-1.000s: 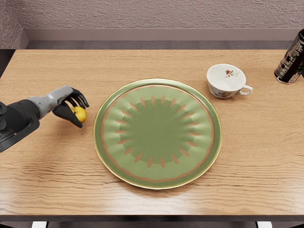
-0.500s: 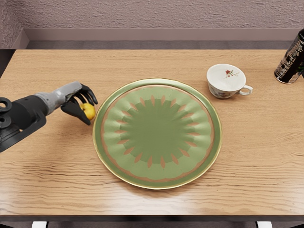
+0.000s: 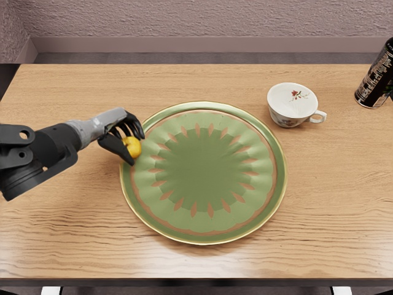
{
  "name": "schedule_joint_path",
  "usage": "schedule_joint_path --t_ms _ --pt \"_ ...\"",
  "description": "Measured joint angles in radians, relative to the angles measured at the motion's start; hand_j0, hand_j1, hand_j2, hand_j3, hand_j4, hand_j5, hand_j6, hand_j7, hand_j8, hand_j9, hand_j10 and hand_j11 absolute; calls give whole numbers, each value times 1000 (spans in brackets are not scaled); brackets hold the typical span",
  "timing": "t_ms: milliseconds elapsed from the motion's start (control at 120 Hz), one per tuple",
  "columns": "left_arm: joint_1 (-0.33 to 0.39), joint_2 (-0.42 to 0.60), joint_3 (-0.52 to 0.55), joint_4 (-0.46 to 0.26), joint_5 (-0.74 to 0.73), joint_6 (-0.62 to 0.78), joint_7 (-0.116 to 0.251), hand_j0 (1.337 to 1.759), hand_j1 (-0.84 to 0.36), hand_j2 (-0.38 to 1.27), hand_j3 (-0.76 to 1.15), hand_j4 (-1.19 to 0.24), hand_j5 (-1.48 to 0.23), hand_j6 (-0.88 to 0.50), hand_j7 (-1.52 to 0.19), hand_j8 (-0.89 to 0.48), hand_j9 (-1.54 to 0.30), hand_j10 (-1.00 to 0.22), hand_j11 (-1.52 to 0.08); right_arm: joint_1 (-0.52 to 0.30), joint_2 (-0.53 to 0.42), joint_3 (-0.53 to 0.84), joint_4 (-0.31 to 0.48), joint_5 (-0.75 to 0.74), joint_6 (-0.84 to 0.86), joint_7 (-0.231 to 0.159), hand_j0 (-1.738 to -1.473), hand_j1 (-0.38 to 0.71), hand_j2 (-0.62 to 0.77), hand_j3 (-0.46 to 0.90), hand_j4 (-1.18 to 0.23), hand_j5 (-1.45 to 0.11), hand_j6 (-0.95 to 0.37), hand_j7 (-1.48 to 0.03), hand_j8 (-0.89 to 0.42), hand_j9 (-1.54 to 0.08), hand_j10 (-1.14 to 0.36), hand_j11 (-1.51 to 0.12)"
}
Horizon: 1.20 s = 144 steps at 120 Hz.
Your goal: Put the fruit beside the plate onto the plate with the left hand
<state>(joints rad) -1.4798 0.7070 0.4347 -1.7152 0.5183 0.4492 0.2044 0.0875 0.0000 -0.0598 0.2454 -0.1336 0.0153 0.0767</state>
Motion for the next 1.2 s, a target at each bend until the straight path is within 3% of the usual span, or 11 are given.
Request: schedule_joint_path --t_ms 642,1033,1200 --pt "0 -136 -6 9 -1 -1 3 1655 -295 482 0 -691 -961 -522 -944 -474 -947 -663 -939 0 0 0 0 0 0 0 -1658 -331 -3 0 -15 -20 -15 -20 -15 -20 -15 -20" --pt "21 -161 -6 17 -2 1 3 1656 -295 483 0 -682 -949 -529 -931 -479 -935 -667 -926 0 0 0 0 0 0 0 -1658 -331 -3 0 -15 -20 -15 -20 -15 -20 -15 -20" --pt "21 -169 -6 18 -1 2 3 1657 -274 368 0 -616 -840 -533 -826 -495 -829 -633 -824 0 0 0 0 0 0 0 -1658 -331 -3 0 -15 -20 -15 -20 -15 -20 -15 -20"
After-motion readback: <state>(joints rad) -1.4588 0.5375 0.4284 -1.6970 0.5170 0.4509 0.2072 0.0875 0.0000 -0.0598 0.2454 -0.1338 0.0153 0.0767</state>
